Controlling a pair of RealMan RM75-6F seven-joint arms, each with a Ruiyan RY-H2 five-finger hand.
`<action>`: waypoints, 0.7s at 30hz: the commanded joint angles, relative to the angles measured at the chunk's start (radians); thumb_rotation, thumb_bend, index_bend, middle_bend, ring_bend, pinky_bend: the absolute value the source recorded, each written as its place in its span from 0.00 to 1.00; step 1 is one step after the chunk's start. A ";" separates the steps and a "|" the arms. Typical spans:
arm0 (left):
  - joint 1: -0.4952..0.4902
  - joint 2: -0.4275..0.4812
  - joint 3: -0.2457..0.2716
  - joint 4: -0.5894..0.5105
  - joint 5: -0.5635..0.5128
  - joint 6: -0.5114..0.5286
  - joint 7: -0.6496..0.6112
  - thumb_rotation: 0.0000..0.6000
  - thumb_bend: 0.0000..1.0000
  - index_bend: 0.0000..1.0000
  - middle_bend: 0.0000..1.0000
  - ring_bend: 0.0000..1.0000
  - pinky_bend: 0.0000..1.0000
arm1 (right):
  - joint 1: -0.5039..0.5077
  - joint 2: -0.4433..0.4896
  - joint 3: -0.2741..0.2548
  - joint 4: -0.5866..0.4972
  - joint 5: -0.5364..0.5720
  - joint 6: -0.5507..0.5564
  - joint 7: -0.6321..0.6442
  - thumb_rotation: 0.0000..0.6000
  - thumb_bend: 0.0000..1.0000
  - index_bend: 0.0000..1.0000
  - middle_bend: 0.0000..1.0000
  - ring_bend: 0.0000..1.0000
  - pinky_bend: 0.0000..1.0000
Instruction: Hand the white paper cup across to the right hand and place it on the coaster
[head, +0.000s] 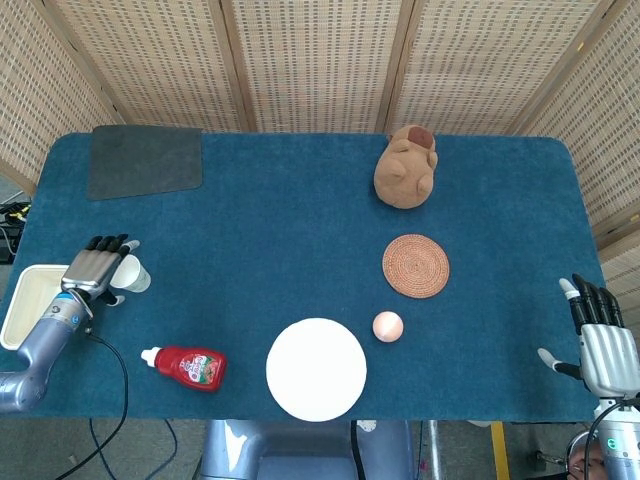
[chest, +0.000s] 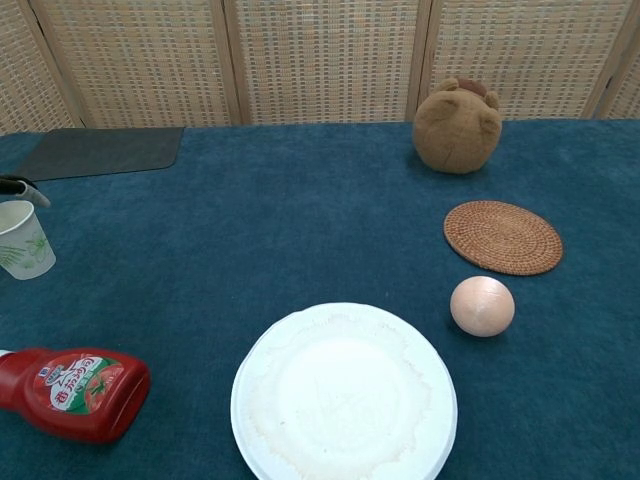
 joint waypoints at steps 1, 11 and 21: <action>-0.001 -0.002 0.005 0.001 -0.002 0.003 0.002 1.00 0.24 0.20 0.00 0.00 0.00 | 0.000 0.000 0.000 0.000 0.000 -0.001 0.000 1.00 0.02 0.00 0.00 0.00 0.00; 0.005 -0.006 0.008 -0.007 0.003 0.031 -0.018 1.00 0.36 0.35 0.00 0.00 0.00 | 0.000 0.001 0.000 -0.002 -0.002 0.000 0.001 1.00 0.02 0.00 0.00 0.00 0.00; -0.004 0.020 -0.003 -0.058 0.031 0.070 -0.024 1.00 0.38 0.35 0.00 0.00 0.00 | 0.000 0.003 0.000 -0.002 0.002 -0.005 0.005 1.00 0.02 0.00 0.00 0.00 0.00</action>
